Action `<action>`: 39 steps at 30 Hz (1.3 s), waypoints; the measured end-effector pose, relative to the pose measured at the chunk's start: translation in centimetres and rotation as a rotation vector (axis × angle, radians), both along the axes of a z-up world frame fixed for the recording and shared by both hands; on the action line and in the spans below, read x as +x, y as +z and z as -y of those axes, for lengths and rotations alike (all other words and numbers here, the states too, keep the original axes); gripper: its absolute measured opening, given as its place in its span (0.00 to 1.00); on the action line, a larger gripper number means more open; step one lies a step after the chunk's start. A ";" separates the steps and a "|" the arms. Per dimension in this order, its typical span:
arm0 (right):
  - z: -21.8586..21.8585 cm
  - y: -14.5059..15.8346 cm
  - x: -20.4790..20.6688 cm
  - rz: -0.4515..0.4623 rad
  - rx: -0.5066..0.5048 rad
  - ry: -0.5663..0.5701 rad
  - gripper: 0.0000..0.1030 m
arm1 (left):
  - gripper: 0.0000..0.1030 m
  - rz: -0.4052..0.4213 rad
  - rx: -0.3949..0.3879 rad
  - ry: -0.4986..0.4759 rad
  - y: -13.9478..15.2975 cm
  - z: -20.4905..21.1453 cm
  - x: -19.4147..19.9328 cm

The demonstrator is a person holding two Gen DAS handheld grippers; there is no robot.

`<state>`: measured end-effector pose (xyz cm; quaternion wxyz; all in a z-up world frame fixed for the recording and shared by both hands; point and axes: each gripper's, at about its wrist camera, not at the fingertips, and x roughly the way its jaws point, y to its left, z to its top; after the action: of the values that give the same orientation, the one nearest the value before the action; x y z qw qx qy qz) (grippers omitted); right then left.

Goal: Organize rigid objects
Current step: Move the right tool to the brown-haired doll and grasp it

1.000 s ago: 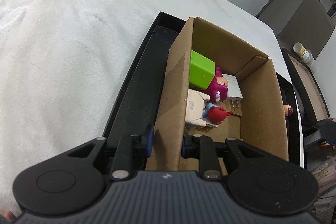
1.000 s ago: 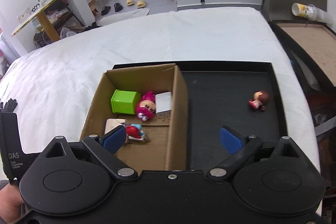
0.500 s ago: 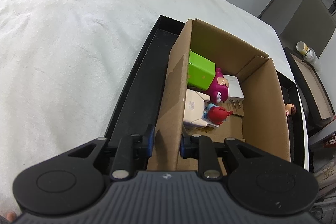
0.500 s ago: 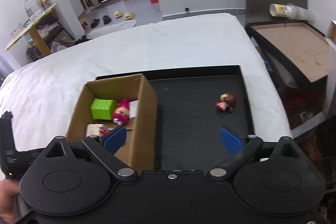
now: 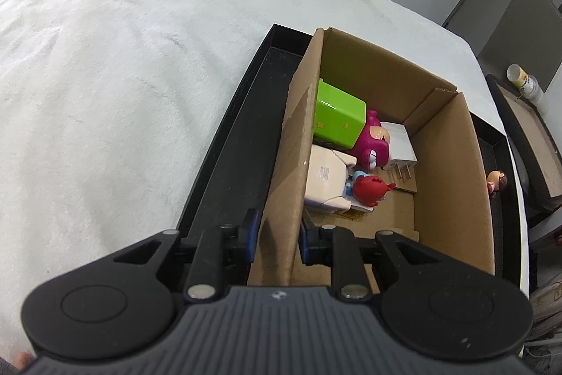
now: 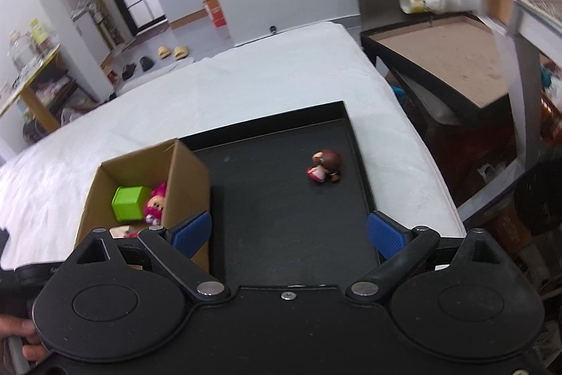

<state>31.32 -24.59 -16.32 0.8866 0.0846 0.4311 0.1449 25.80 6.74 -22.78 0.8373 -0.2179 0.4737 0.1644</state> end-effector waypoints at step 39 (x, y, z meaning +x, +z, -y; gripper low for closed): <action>-3.2 -10.4 6.3 0.120 -0.011 -0.208 0.81 | 0.18 -0.061 0.024 0.012 -1.6 0.1 1.4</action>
<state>37.58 -21.40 -26.76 0.9214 0.1150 0.3672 0.0546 27.19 6.65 -24.35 0.8240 -0.2055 0.4958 0.1815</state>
